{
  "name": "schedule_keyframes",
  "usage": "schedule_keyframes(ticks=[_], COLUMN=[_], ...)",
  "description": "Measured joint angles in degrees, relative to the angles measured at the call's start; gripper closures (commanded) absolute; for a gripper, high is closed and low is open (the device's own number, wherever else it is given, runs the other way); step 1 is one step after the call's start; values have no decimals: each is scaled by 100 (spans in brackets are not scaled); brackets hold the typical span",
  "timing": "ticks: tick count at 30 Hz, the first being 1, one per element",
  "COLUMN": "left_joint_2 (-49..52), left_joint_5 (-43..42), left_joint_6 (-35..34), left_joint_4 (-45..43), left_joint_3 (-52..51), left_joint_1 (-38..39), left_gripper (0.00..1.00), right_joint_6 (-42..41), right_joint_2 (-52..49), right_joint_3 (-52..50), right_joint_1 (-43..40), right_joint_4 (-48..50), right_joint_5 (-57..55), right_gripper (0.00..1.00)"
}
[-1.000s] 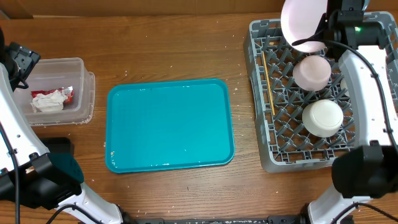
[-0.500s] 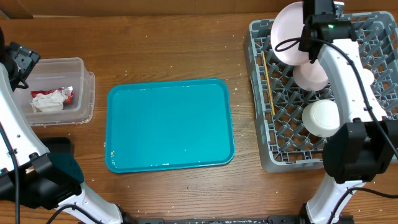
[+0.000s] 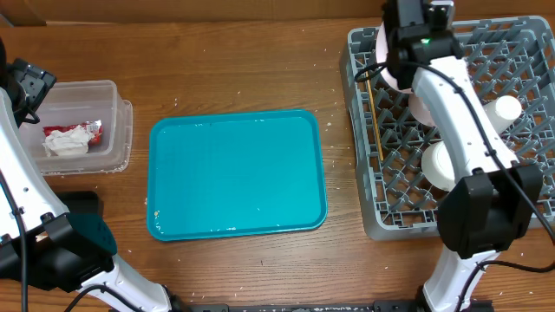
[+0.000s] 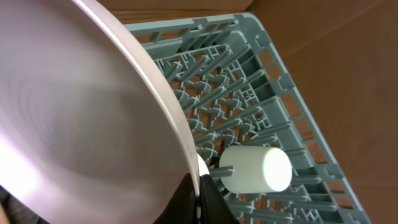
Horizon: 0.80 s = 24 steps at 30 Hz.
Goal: Sort waste into correct bins and load items into the dishwasher
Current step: 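Carry the plate right and lower it into the grey dish rack, then release the plate standing in the rack slot and withdraw the right gripper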
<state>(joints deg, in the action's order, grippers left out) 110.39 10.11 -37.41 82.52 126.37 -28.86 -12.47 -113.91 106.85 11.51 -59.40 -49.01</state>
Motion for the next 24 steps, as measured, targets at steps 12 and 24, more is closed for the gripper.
schedule_keyframes(ticks=[12,24], left_joint_2=[0,0], left_joint_5=[-2,0], left_joint_6=[0,0], left_joint_4=[2,0], left_joint_3=[0,0], left_joint_1=[0,0], left_gripper=[0,0], right_joint_6=[-398,-1248], right_joint_2=[0,828], right_joint_3=[7,647], right_joint_1=[525,468], right_joint_4=[-457,-1989], right_joint_5=[831,2170], right_gripper=[43,0])
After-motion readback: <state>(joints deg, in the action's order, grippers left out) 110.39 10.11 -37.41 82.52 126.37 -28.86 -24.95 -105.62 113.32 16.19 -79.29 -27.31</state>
